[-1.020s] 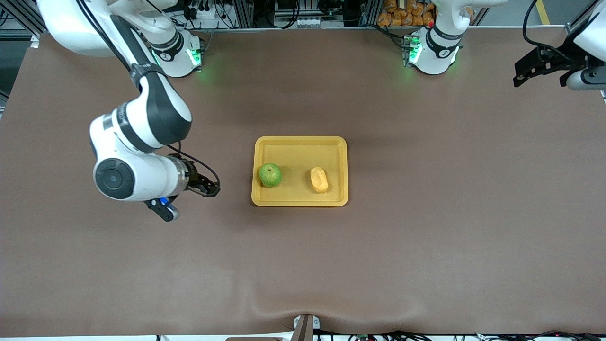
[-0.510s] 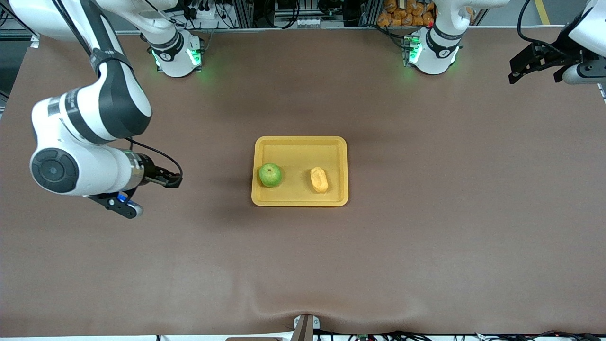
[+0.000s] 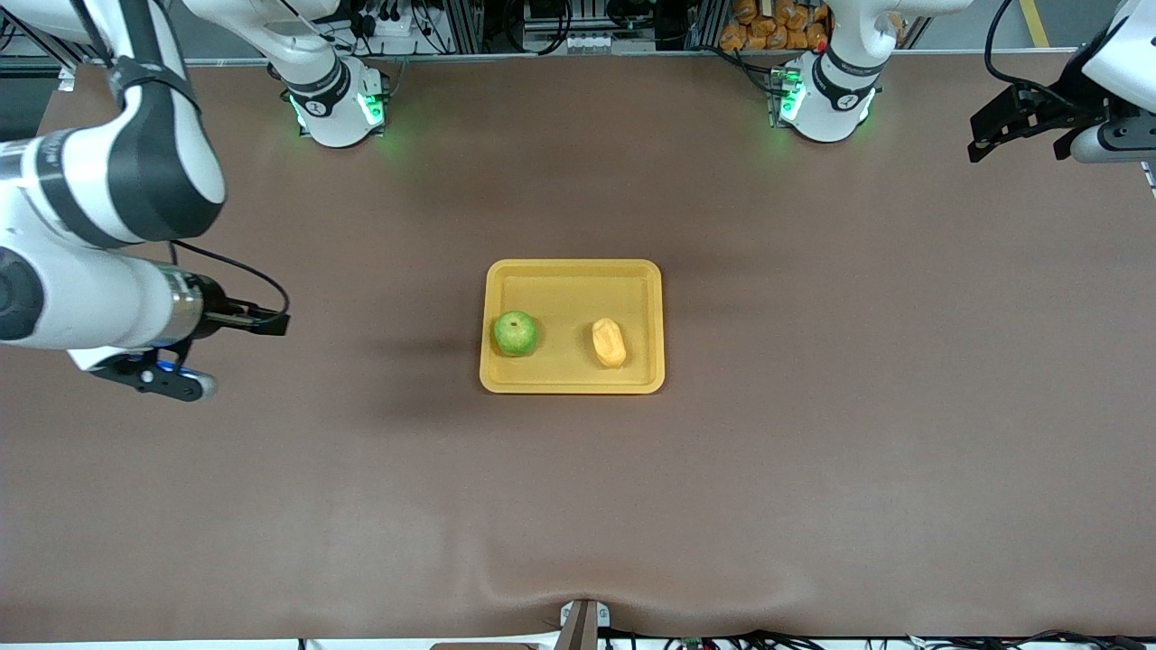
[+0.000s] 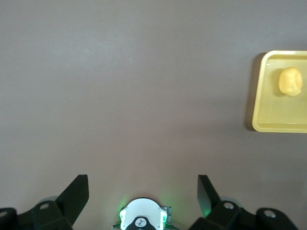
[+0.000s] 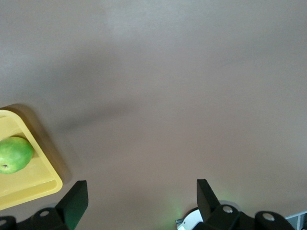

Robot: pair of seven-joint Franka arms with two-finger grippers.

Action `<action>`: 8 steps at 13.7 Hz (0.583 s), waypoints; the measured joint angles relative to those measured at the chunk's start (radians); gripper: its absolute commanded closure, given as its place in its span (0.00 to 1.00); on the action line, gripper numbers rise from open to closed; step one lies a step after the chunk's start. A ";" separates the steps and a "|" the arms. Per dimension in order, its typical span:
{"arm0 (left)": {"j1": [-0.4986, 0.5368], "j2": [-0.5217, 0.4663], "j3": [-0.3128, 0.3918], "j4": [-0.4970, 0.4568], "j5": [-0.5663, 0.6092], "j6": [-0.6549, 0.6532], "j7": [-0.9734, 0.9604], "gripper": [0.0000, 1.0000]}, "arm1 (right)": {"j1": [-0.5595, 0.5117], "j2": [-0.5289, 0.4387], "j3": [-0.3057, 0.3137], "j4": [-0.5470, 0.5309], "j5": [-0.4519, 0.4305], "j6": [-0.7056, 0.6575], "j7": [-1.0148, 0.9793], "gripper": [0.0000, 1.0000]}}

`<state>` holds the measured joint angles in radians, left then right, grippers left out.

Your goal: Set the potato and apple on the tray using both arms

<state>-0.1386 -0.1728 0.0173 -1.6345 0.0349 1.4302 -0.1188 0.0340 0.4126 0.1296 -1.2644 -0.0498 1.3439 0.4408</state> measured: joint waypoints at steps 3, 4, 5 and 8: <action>0.000 0.000 0.004 0.000 -0.012 0.000 0.000 0.00 | -0.003 -0.003 -0.023 0.073 0.000 -0.038 -0.071 0.00; 0.000 0.000 0.006 0.000 -0.012 0.001 0.000 0.00 | -0.003 -0.005 -0.027 0.094 0.000 -0.058 -0.081 0.00; 0.000 0.000 0.007 0.000 -0.012 0.001 -0.001 0.00 | -0.003 -0.008 -0.029 0.111 0.002 -0.078 -0.089 0.00; 0.000 0.007 0.006 0.002 -0.012 0.004 -0.001 0.00 | -0.025 -0.025 -0.042 0.141 0.035 -0.110 -0.157 0.00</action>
<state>-0.1382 -0.1659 0.0237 -1.6328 0.0227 1.4344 -0.1200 0.0093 0.3878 0.0876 -1.1237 -0.0147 1.2338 0.2839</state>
